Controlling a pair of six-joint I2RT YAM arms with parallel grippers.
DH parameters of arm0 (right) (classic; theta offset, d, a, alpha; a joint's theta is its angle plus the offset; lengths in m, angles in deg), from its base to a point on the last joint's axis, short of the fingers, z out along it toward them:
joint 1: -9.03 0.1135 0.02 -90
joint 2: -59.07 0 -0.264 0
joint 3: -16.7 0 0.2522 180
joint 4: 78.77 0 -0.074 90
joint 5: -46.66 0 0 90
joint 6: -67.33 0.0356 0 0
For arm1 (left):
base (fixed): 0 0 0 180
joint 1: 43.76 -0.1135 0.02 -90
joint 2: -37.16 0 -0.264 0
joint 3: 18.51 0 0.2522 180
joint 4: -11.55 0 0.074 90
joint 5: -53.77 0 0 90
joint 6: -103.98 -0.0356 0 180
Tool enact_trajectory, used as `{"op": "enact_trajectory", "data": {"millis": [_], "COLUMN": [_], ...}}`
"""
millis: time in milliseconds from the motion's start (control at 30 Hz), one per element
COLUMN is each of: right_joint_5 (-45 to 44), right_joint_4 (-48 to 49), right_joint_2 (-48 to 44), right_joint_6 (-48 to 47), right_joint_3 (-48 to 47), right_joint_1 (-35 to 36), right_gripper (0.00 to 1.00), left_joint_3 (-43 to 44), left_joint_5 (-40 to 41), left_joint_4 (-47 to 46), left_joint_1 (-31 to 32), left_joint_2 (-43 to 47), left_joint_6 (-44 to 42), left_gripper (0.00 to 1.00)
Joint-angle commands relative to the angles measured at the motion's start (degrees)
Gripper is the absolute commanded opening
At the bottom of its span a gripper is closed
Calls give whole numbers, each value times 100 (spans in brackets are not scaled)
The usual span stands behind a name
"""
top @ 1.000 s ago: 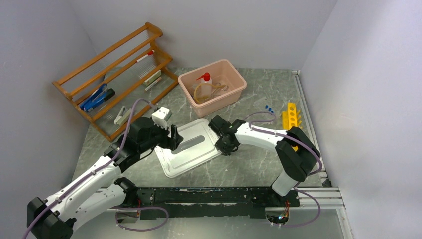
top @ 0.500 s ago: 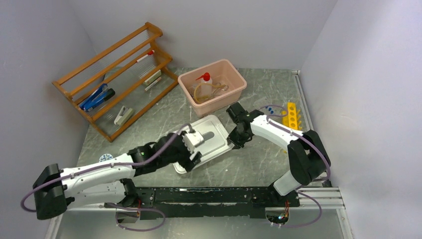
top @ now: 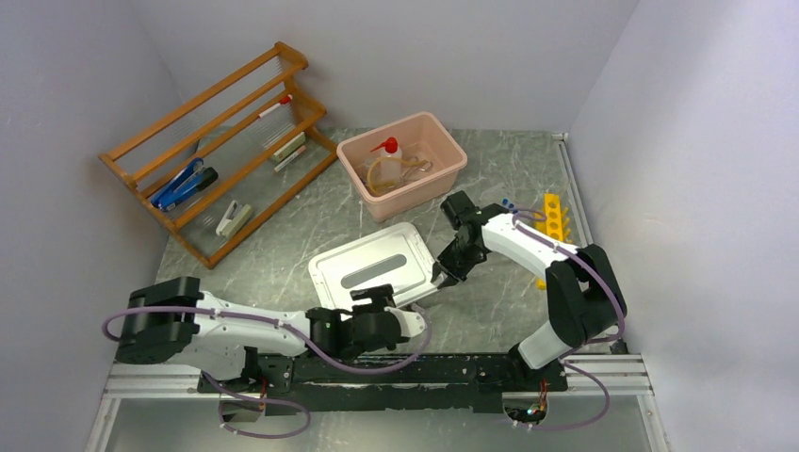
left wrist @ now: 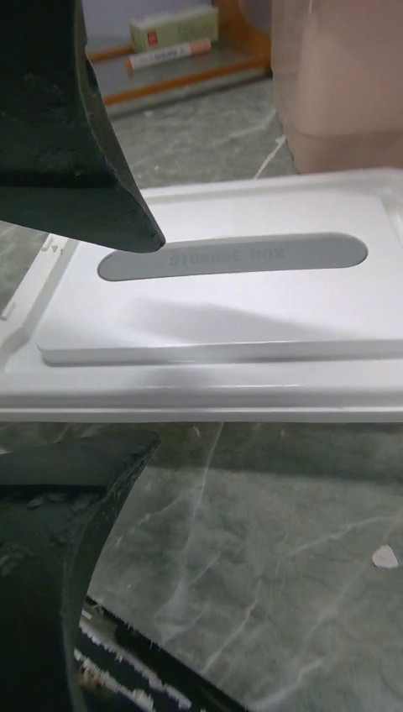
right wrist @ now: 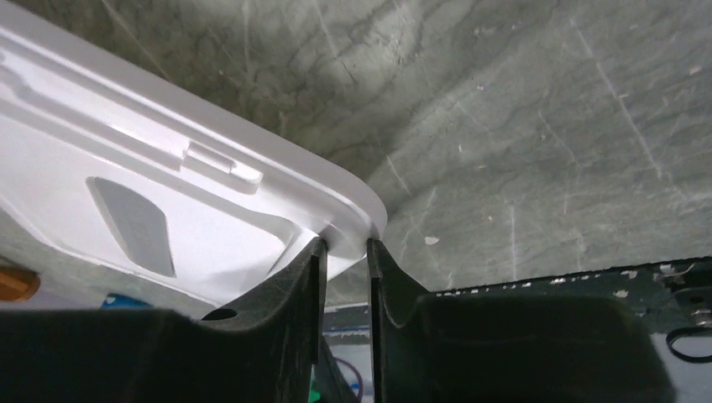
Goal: Organize the chemistry lab equipment
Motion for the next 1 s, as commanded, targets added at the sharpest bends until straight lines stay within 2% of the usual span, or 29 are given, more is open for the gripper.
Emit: {"op": "enact_trajectory", "data": {"millis": [0, 133, 233, 367, 667, 733, 800, 967], "right_joint_5": [645, 758, 612, 761, 1173, 1176, 1170, 1193], "right_joint_4": [-220, -329, -336, -302, -495, -520, -534, -508], "right_joint_2": [-143, -196, -144, -180, -221, -255, -274, -368], "right_joint_6": [11, -23, -65, -3, 6, -3, -13, -34], "right_joint_3": [-30, -156, -157, -104, -238, -261, -242, -182], "right_joint_1": [-161, -250, -263, -288, -296, -300, -296, -299], "right_gripper": [0, 0, 0, 0, 0, 0, 0, 0], "left_joint_3": [-75, -13, -91, -73, -200, -227, -217, -128], "left_joint_5": [903, 671, 953, 944, 1753, 1941, 2101, 2158], "left_joint_4": [-498, -460, -633, -748, -1474, -1704, -1841, -1747], "left_joint_1": [201, 287, 331, 338, 356, 351, 348, 349], "left_joint_2": [-398, -657, -664, -888, -1748, -1879, -1951, -1894], "left_joint_6": [-390, -205, -166, -366, -1346, -1553, -1623, -1582], "left_gripper": [80, 79, 82, 82, 86, 80, 69, 37]}}
